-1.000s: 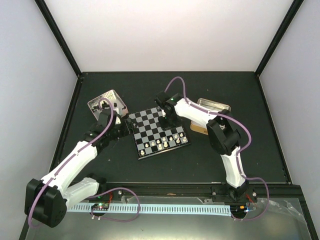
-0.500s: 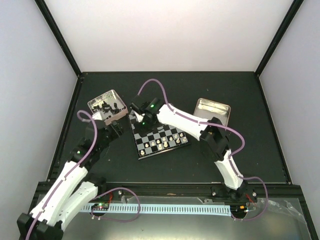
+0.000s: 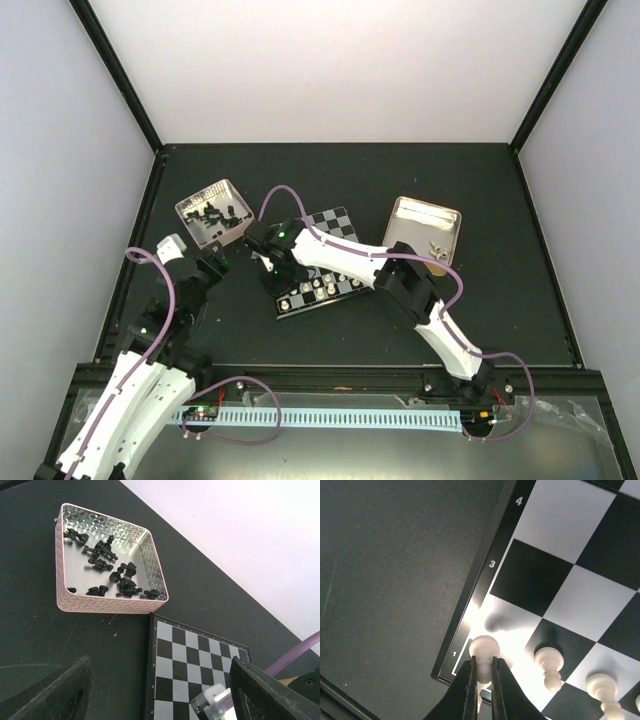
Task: Set up the chess pieces on the board
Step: Place the chess piece on the chessboard.
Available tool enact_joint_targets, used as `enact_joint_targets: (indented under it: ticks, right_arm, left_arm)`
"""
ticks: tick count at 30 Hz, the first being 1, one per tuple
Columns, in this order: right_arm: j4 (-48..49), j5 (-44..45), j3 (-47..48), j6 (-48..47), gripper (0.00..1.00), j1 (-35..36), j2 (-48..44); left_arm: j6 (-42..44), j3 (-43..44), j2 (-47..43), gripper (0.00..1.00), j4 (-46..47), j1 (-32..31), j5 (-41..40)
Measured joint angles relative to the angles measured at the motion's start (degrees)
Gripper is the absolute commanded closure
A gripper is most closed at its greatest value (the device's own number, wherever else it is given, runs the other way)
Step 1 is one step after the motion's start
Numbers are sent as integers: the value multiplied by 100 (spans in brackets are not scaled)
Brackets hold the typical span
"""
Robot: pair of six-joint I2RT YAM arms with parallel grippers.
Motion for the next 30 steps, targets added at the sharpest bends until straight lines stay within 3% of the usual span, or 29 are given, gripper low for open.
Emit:
enact_joint_targets:
  ticks: [30]
  right_arm:
    - [76,225,177,155,74,-46,120]
  left_arm:
    - [9,0,59,20,-105,0,-28]
